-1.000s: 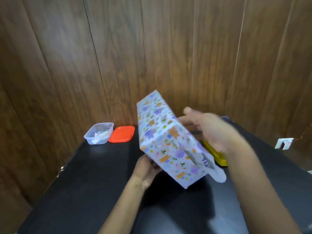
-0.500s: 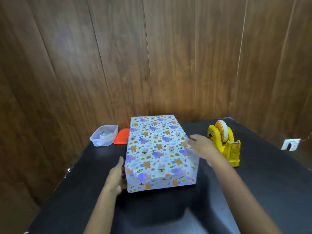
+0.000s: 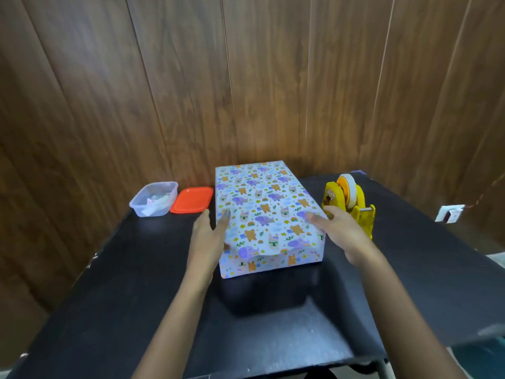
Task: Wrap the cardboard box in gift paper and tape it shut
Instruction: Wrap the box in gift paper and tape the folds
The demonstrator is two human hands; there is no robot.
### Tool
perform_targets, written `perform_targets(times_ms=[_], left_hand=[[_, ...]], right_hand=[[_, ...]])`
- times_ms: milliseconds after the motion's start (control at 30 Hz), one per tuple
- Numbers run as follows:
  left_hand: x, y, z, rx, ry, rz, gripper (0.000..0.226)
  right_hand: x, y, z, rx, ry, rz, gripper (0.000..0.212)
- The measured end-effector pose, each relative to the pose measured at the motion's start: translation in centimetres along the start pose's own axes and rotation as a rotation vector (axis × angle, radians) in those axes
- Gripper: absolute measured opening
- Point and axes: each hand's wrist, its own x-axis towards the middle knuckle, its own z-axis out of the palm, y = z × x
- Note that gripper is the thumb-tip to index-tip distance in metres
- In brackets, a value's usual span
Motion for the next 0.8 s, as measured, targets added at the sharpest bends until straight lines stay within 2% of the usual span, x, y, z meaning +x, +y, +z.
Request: perform_targets(times_ms=[33,67,100,133,200,267,367,433,567,733,800], left_hand=[[-0.4,-0.6,0.0,0.134,0.113,-0.012,0.039],[-0.6,-1.2,-0.1,0.214,0.242,-0.029,0.041],[-1.3,-1.3,-0.2,0.216,0.337,-0.051,0.042],[-2.0,-1.4,-0.5,0.135,0.35,-0.096,0.04],[-2.8,-1.2,-0.3,-0.145,0.246,-0.256,0.039],[-3.2,-0.8,0.3,-0.339,0.114,-0.385,0.039],[-2.9,-0.2,1.2,-0.535,0.11,-0.464,0.027],[-2.4,0.1,1.6,-0.587,0.162,-0.455,0.02],[-2.6,0.0,2.1,-0.593,0.211,-0.412,0.021],[-2.7,-0.2,2.6,-0.621,0.217,-0.395,0.019],[-2.6,0.0,2.9,-0.635,0.223,-0.406,0.022]], right_hand=[[0.0,0.4,0.1,-0.128,0.122,-0.033,0.025],[0.0,0.4,0.0,-0.221,0.246,-0.033,0.039],[0.1,0.6,0.0,-0.23,0.302,-0.01,0.049],[-0.2,0.5,-0.1,-0.142,0.294,0.046,0.051],[-0.7,0.0,-0.1,0.09,0.151,0.171,0.043],[-1.0,-0.3,-0.1,0.196,0.033,0.228,0.035],[-0.5,0.2,0.3,0.308,-0.005,0.225,0.022],[-0.2,0.6,0.5,0.364,-0.011,0.218,0.014],[-0.1,1.4,0.5,0.431,-0.038,0.179,0.009],[0.6,1.1,0.5,0.359,0.021,0.181,0.03],[0.9,1.0,0.7,0.37,0.055,0.189,0.028]])
